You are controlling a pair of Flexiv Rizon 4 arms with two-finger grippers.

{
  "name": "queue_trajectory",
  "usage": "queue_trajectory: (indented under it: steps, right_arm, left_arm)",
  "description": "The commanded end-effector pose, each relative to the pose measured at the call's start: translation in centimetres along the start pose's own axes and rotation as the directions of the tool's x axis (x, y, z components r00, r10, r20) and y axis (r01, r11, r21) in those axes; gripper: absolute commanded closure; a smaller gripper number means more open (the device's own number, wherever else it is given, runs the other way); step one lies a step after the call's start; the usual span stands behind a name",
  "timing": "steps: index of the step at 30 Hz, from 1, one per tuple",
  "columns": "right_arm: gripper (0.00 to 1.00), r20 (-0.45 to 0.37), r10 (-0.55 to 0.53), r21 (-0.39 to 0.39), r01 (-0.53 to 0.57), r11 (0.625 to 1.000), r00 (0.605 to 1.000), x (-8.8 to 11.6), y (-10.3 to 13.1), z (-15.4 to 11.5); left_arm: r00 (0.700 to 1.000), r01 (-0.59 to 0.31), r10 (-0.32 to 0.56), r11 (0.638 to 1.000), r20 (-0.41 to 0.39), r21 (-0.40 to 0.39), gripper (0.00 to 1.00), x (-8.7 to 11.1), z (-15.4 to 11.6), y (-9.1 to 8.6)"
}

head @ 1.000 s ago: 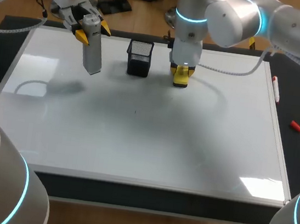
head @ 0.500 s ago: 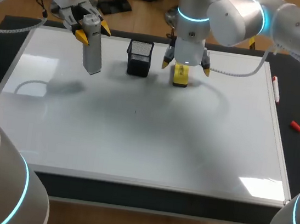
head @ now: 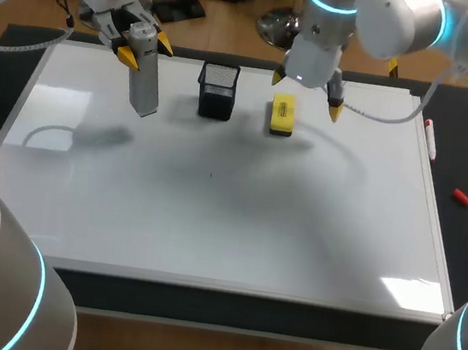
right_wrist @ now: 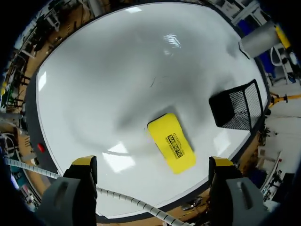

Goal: Pick up the inspection probe, press it on each red-marked spot on the whiteboard one by one, put down the probe, pick up the eraser, and wipe off all the red marks.

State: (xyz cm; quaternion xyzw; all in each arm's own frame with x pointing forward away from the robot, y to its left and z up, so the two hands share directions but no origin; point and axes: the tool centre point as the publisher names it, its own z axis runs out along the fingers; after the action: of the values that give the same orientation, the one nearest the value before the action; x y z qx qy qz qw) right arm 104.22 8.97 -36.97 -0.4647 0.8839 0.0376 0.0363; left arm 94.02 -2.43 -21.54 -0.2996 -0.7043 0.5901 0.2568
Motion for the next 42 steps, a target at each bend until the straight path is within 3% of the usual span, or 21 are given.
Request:
queue_trajectory:
  steps: [1,8,13,21,29,36,39,42]
  right_arm:
    - [0.0,0.061,0.136,-0.018,-0.135,0.991,0.989,1.3,-0.5,-1.7]
    - [0.0,0.099,0.335,-0.073,-0.329,0.941,0.937,1.8,-1.0,-4.2]
    - [0.0,0.053,0.473,-0.123,-0.465,0.877,0.879,1.3,-1.3,-5.8]
    - [0.0,0.077,0.62,-0.171,-0.602,0.78,0.781,0.0,-1.8,-8.3]
    - [0.0,0.051,0.696,-0.196,-0.677,0.71,0.716,-1.5,-1.8,-10.9]
    - [0.0,0.055,0.739,-0.236,-0.71,0.663,0.672,-2.1,-2.0,-12.1]
    - [0.0,0.02,0.764,-0.229,-0.741,0.632,0.645,-2.3,-2.0,-12.3]
    - [0.0,0.028,0.764,-0.233,-0.739,0.632,0.644,-2.3,-2.1,-12.2]
  left_arm:
    - [1.0,0.0,0.0,1.0,-0.016,0.009,1.0,-0.4,-0.7,0.2]
    - [1.0,0.0,0.0,1.0,-0.016,0.009,1.0,-0.4,-0.7,0.2]
    - [1.0,0.0,0.0,1.0,-0.016,0.009,1.0,-0.4,-0.7,0.2]
    - [1.0,0.0,0.0,1.0,-0.016,0.009,1.0,-0.4,-0.7,0.2]
    - [1.0,0.0,0.0,1.0,-0.016,0.009,1.0,-0.4,-0.7,0.2]
    - [1.0,0.0,0.0,1.0,-0.016,0.009,1.0,-0.4,-0.7,0.2]
    - [1.0,0.0,0.0,1.0,-0.016,0.009,1.0,-0.4,-0.7,0.2]
    - [1.0,0.0,0.0,1.0,-0.016,0.009,1.0,-0.4,-0.7,0.2]
